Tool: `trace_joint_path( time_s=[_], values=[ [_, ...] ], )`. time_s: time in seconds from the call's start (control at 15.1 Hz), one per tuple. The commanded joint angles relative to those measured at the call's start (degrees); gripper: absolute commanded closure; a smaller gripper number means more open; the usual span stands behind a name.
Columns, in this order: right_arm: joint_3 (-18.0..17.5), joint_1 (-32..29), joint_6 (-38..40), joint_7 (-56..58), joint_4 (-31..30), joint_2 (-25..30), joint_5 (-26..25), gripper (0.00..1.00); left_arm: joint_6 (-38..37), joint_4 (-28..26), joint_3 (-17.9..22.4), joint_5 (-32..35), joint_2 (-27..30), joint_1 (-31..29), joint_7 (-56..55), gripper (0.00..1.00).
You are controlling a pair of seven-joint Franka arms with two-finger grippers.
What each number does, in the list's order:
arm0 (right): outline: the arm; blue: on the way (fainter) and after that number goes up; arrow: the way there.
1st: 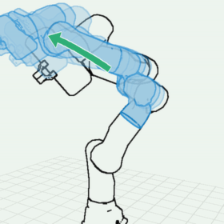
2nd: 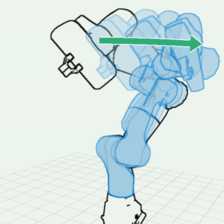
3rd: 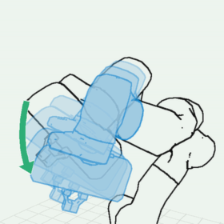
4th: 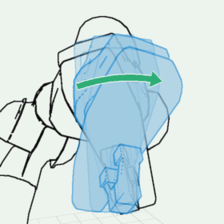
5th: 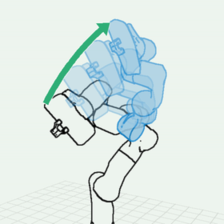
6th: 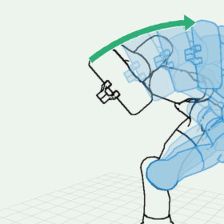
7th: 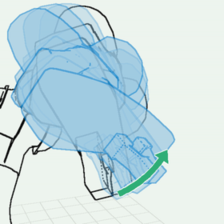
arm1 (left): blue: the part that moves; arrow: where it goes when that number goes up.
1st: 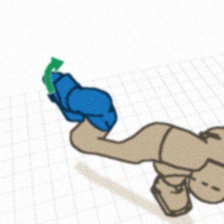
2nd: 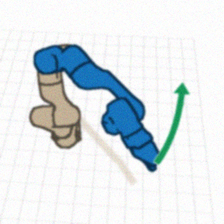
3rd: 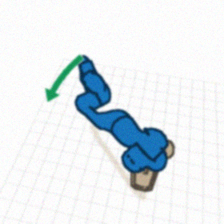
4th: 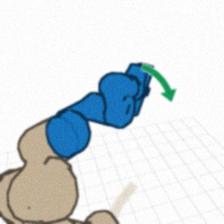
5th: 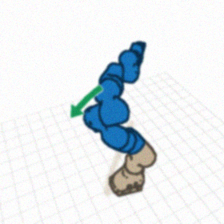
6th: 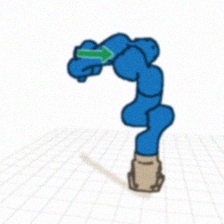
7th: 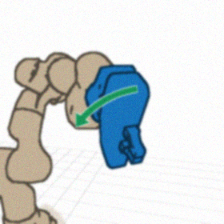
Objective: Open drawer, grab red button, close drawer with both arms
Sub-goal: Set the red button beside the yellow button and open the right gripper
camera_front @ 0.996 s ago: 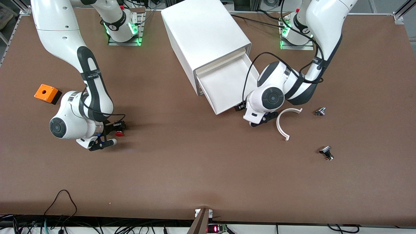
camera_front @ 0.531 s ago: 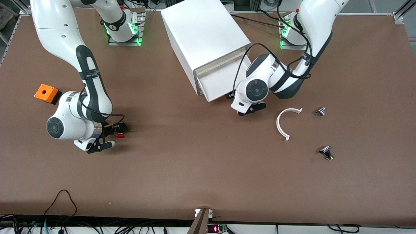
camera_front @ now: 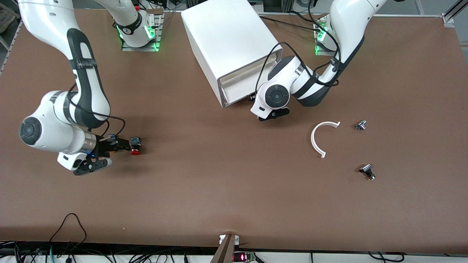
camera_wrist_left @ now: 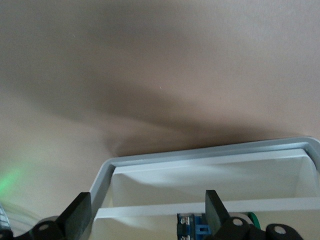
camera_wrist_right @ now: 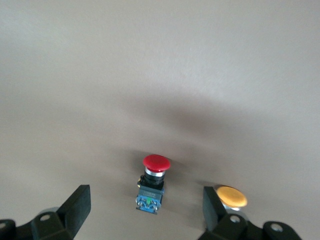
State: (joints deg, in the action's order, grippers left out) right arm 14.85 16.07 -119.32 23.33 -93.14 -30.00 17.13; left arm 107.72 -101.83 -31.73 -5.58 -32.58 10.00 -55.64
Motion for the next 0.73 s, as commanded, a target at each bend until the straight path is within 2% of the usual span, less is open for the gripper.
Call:
trace_joint_path(
  time_s=[0.0, 0.13, 0.27, 0.4, 0.66],
  values=[
    [-0.17, -0.07, 1.02, -1.08, -1.25, 4.58, -3.50, 0.01, -1.02, 0.23, -0.27, -1.45, -0.55, 1.85, -0.35, 0.00],
    [-2.01, -1.73, 4.96, -4.32, -1.16, 8.10, -7.44, 0.01, -1.55, 0.23, -0.27, -1.45, -0.82, 1.95, -0.17, 0.00],
    [-6.74, -5.76, 8.56, -8.02, -1.25, 11.97, -11.22, 0.01, -1.81, 0.23, -0.44, -1.45, -1.43, 2.56, -0.26, 0.00],
    [-10.96, -9.29, 11.39, -11.27, -1.25, 14.61, -13.17, 0.01, -2.69, 0.31, -0.35, -1.54, -1.52, 3.71, -0.35, 0.00],
    [-15.54, -13.50, 16.57, -11.99, -0.73, 18.92, -16.60, 0.01, -3.40, 0.75, -0.35, -1.54, -1.52, 3.53, -0.35, 0.00]
  ],
)
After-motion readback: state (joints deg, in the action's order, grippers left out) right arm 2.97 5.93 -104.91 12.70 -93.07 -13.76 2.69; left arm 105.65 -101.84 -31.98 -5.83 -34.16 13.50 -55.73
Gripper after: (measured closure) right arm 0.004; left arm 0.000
